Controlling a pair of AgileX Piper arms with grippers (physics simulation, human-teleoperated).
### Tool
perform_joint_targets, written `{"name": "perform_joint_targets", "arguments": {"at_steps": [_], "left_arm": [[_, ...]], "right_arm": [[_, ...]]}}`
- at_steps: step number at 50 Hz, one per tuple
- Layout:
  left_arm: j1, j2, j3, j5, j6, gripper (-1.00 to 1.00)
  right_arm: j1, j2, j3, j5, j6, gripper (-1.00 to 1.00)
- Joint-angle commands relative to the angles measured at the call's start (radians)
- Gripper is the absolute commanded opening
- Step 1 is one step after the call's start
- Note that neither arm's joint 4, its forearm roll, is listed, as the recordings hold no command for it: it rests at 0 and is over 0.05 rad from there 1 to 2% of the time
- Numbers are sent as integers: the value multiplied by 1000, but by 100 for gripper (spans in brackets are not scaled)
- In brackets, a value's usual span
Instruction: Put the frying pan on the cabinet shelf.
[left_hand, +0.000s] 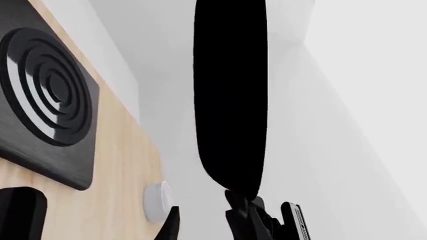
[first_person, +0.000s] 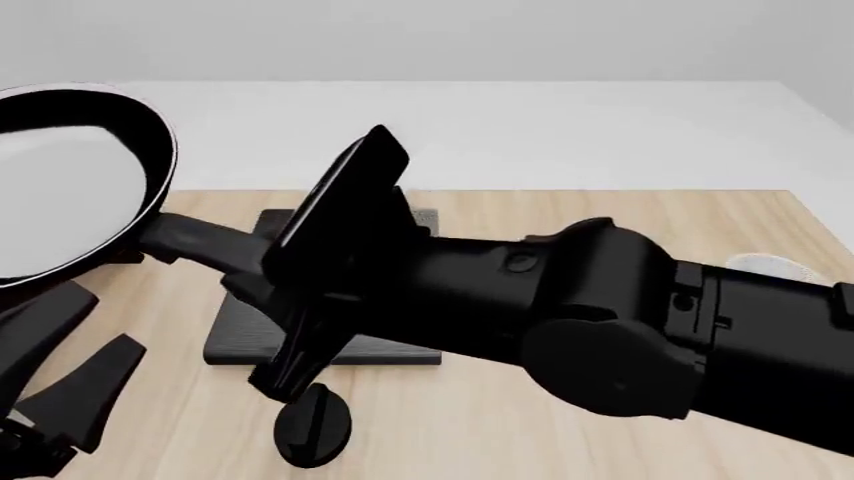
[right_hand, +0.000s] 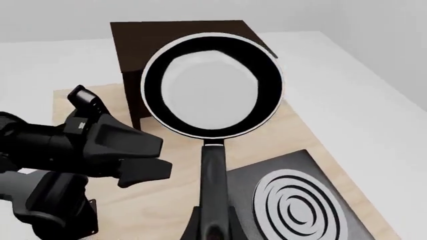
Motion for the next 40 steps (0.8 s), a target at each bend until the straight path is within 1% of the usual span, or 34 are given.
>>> {"name": "perform_joint_targets", "arguments": {"at_steps": [1,9,16,19,27,40], "left_arm": [[5,-9,8,-7,-23,100],[1,-7,12,-12,-26,100],[-2,-7,12,-15,-28,100],[-4,-10,22,-27,-42,100],[0,-11,21,-27,-45,100],[0,-7,26,-34,-48,100]], "right_arm": [[35,-10,-22,-23,7,-100],[56,2,-28,-26,6,-100],[93,32,-35,-29,5,-100],[101,43,-35,-31,-2,-100],[110,45,-20,-48,-24,-100],[150,63,-39,-40,-33,-100]]}}
